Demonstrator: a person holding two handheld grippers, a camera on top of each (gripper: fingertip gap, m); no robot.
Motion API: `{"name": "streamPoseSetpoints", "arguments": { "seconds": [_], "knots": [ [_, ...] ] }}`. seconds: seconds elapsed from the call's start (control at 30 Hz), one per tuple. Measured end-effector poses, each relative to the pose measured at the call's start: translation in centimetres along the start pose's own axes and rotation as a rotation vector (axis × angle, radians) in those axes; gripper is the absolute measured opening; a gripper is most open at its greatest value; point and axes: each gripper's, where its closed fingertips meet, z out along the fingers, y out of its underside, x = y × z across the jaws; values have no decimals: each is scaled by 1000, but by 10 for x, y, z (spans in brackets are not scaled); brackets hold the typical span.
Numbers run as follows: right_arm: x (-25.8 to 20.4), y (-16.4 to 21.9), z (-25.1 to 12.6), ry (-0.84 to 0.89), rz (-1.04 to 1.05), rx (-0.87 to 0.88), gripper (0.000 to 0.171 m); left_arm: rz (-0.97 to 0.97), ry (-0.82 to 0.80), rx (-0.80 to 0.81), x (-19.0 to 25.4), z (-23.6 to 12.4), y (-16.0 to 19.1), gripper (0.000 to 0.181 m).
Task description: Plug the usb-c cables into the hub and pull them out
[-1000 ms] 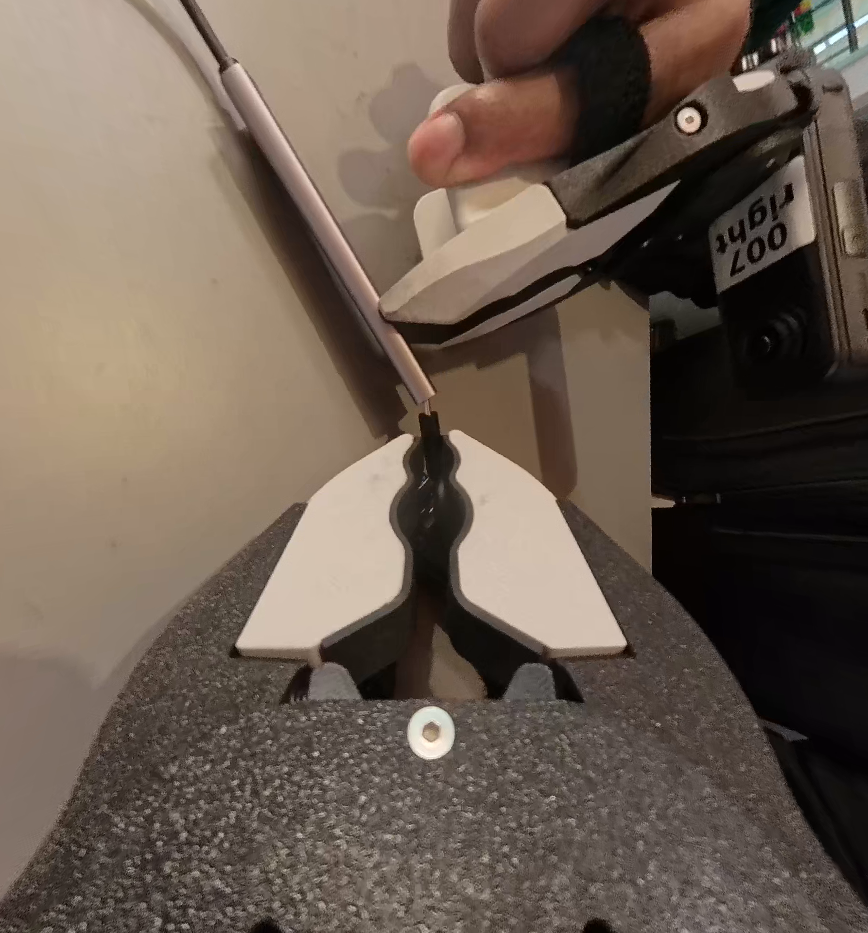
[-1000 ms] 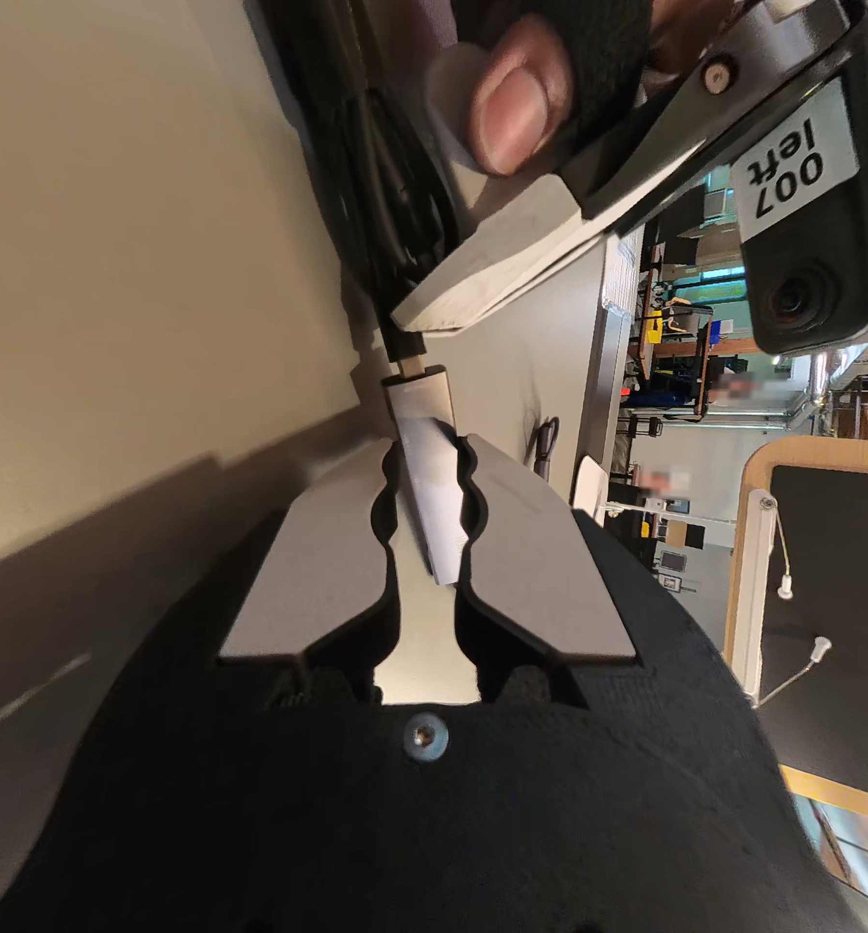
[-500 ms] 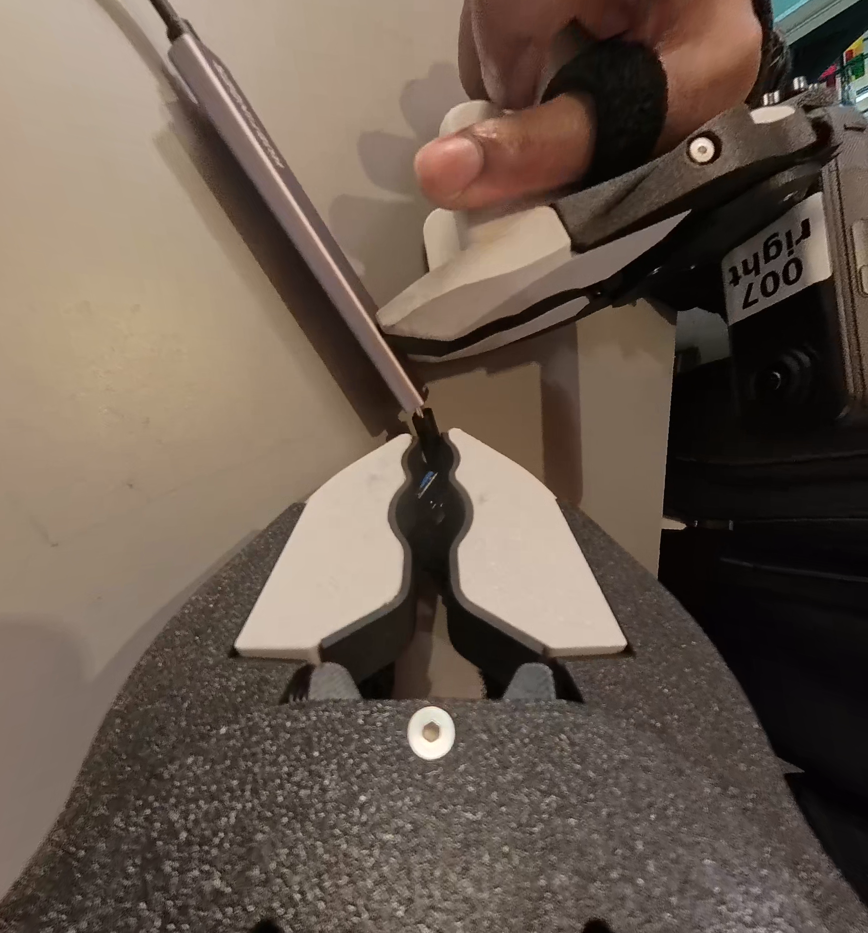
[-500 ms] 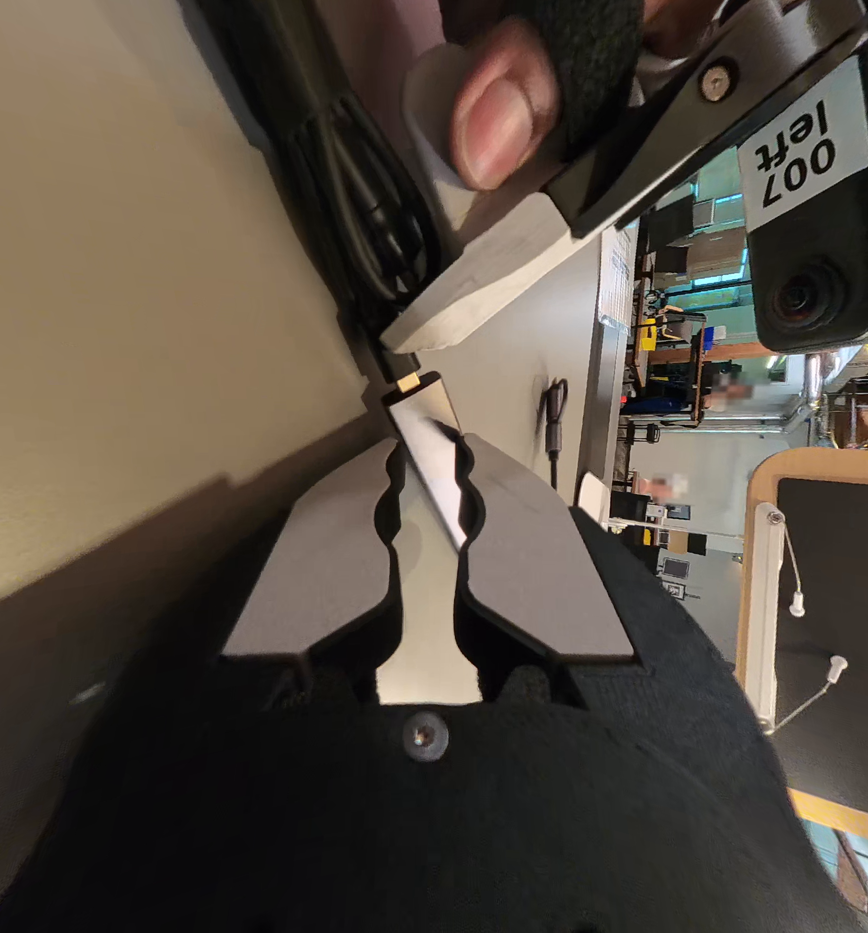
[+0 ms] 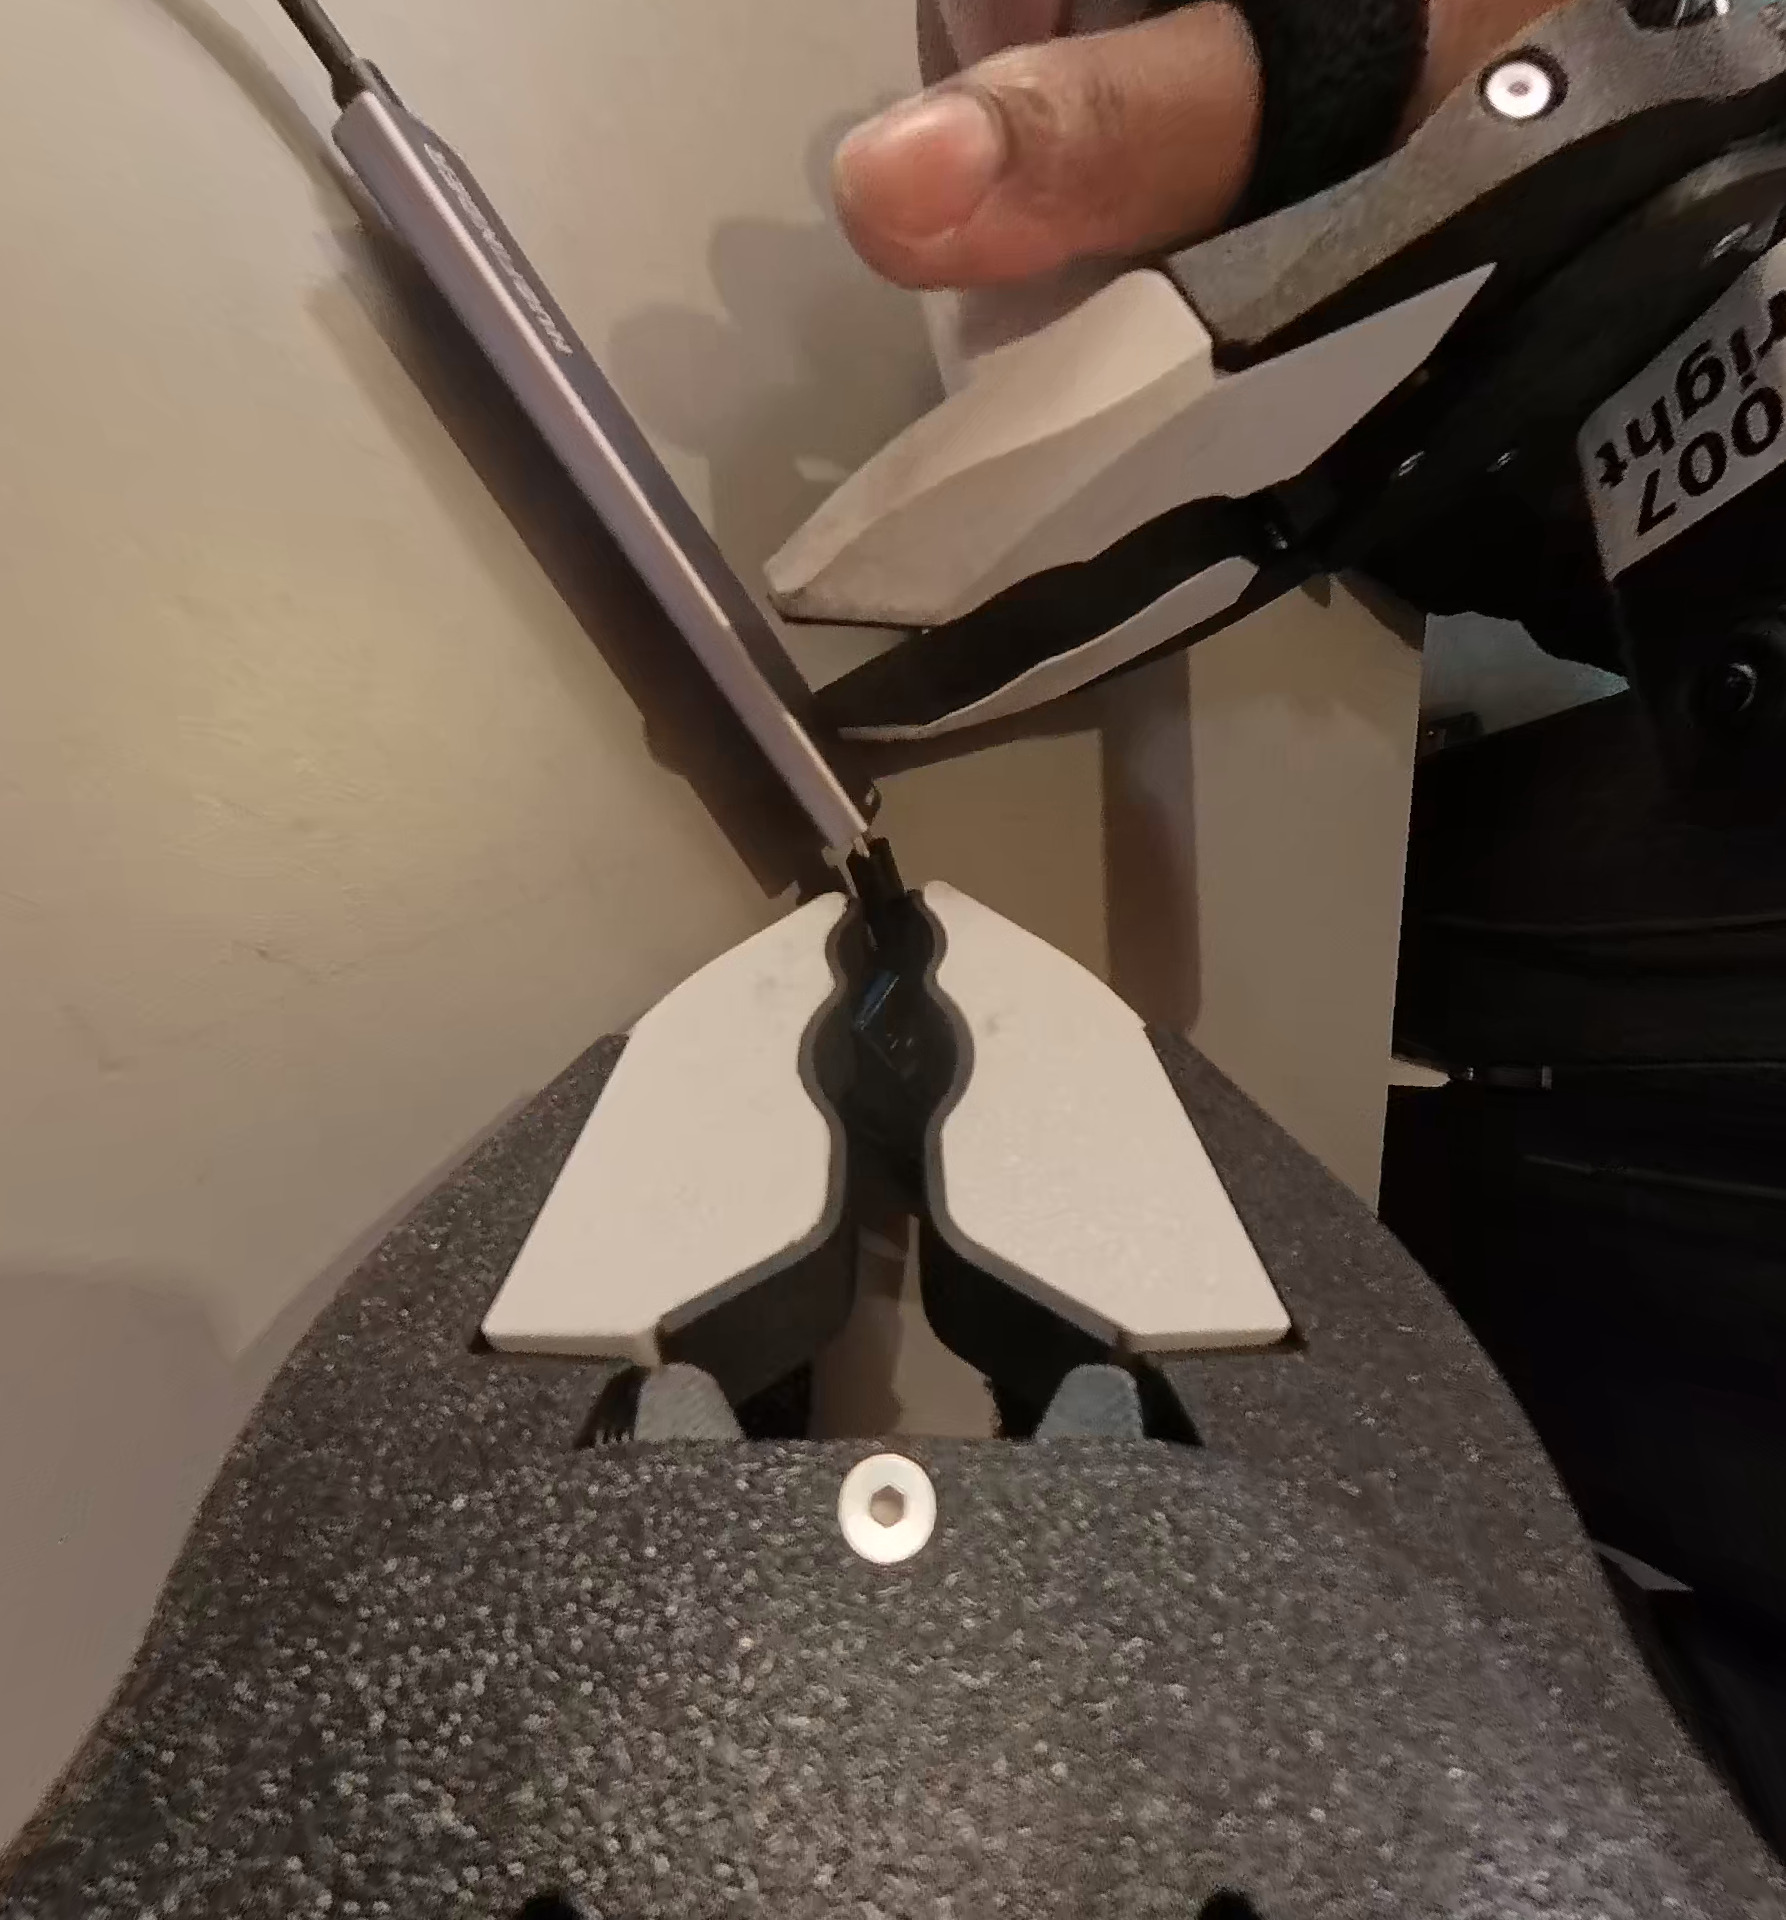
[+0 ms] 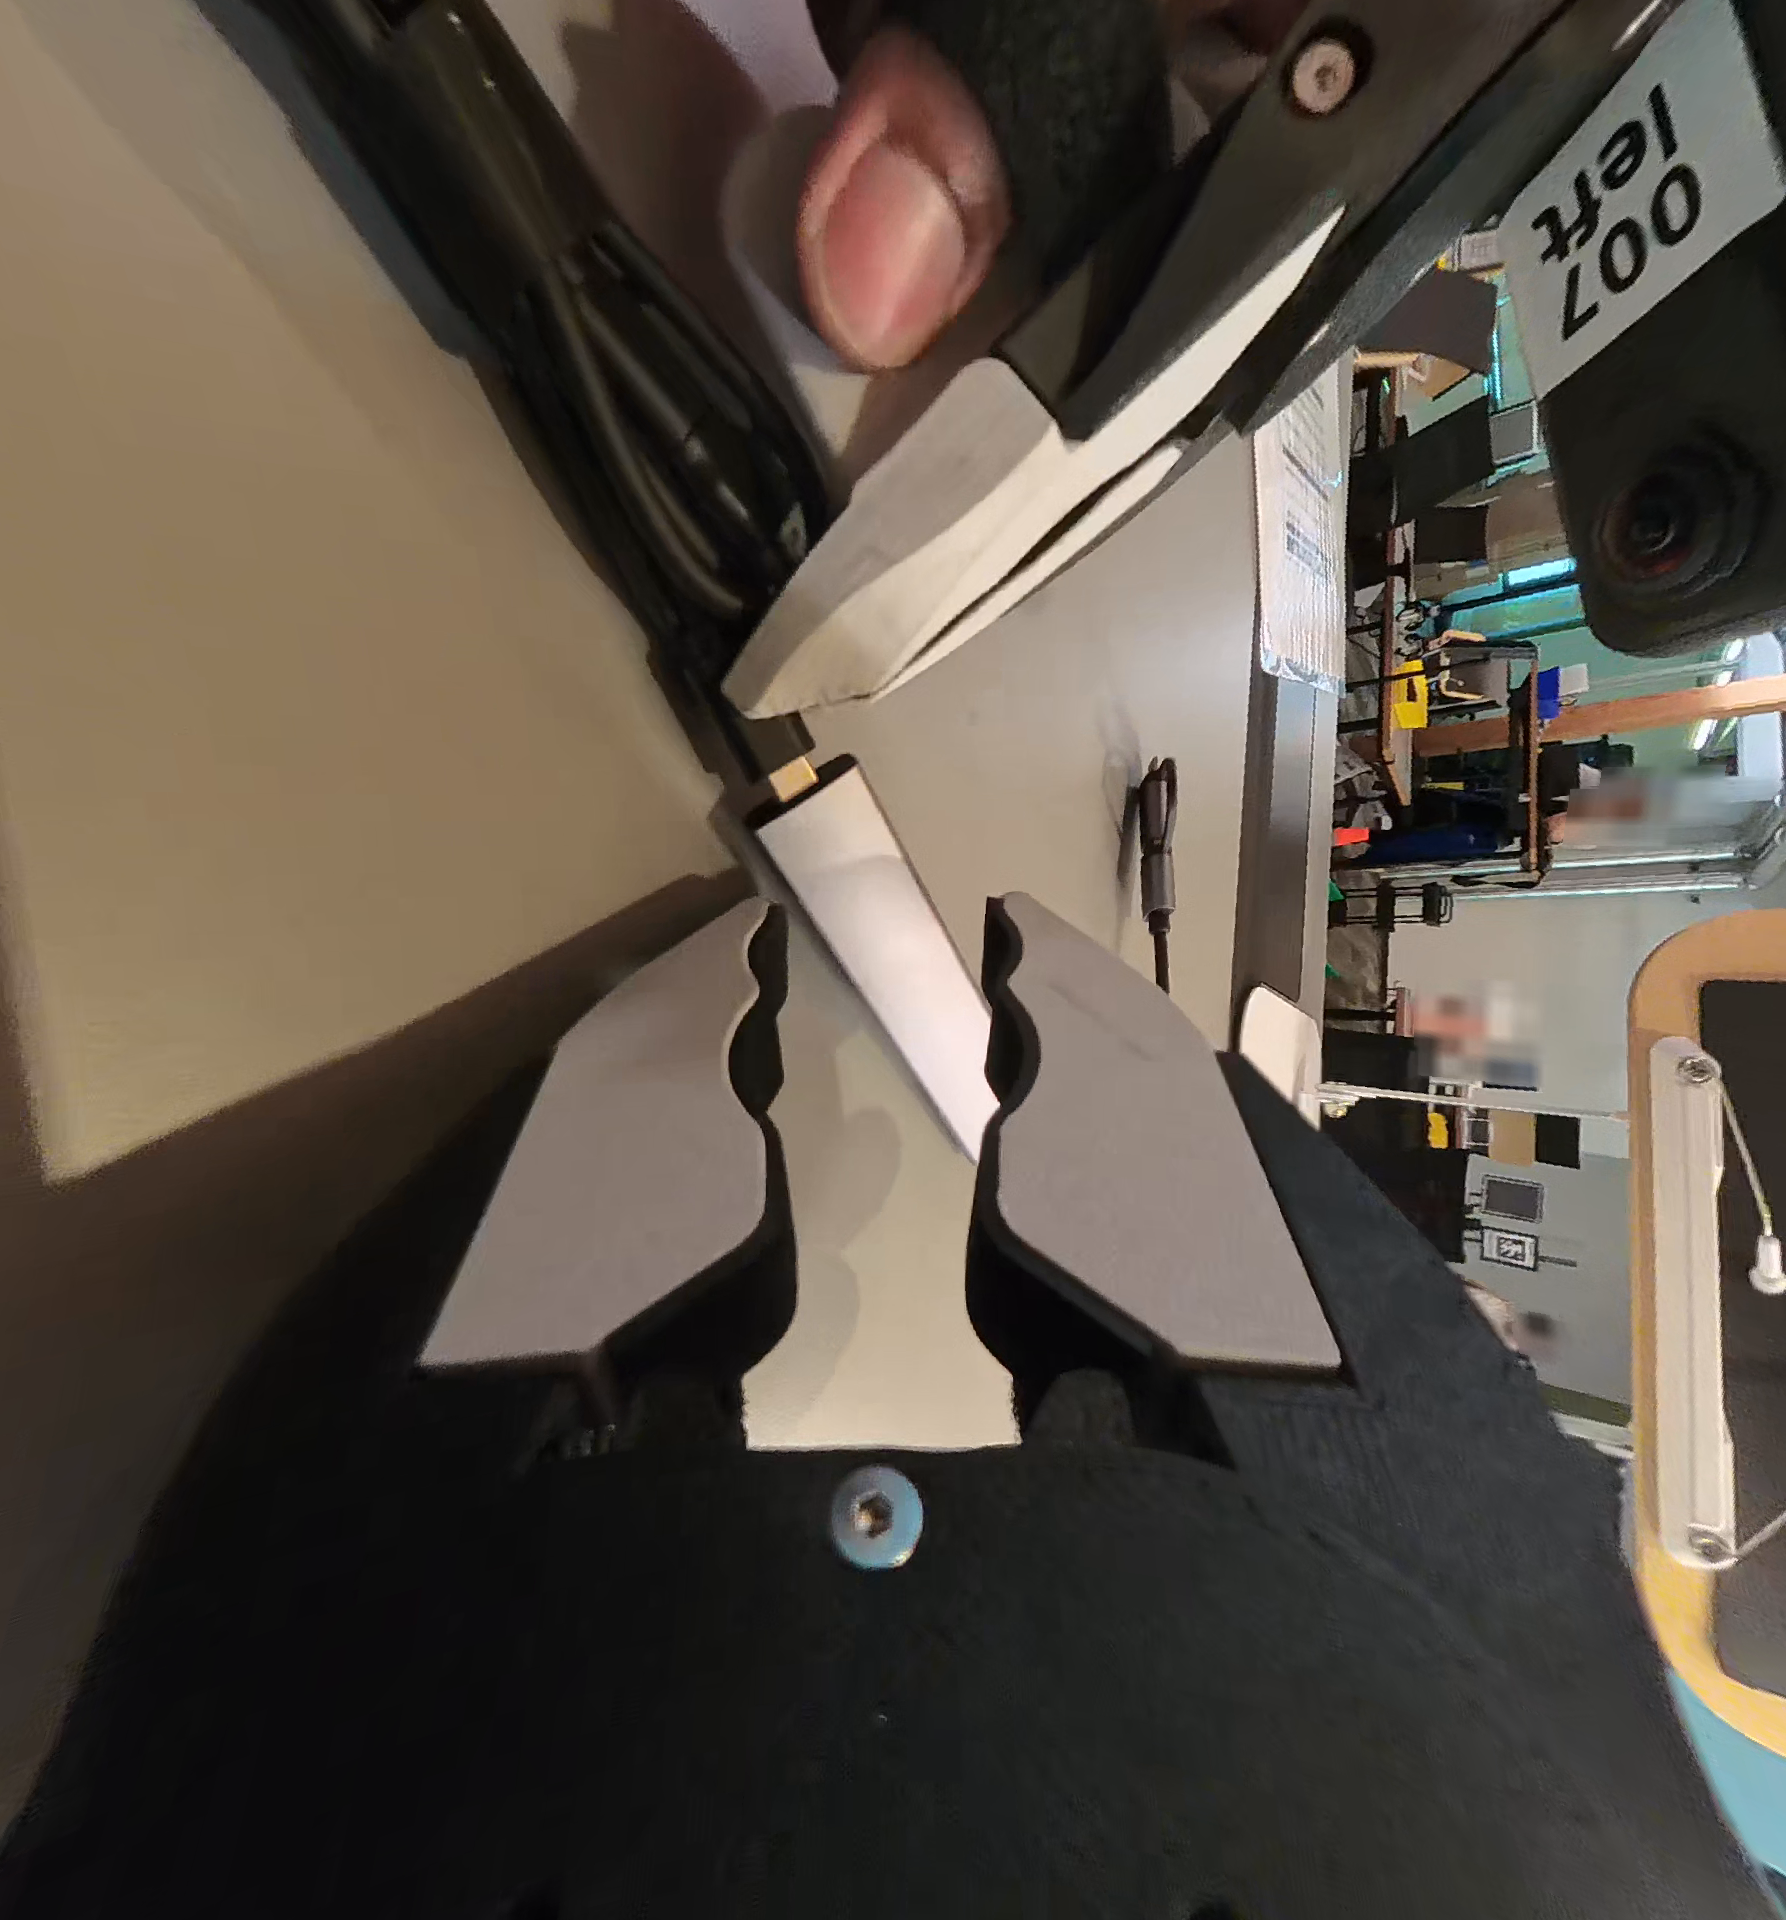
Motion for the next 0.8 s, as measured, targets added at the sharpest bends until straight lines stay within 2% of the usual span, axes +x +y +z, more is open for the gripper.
{"name": "streamPoseSetpoints", "arguments": {
  "seconds": [0.13, 0.4, 0.6, 0.8],
  "knots": [
    [-4, -2, 6, -49, 46, -25, 25, 11, -24, -14, 0, -2, 1, 8],
    [-3, -7, 12, 33, -24, -72, 17, 2, -56, -25, -3, -6, 5, 8],
    [-4, -5, 9, 37, 27, -47, 18, -9, -47, 14, -4, -6, 1, 8],
    [4, 0, 4, 51, 128, -9, 29, -28, 22, 113, -5, -14, -6, 8]
  ]
}}
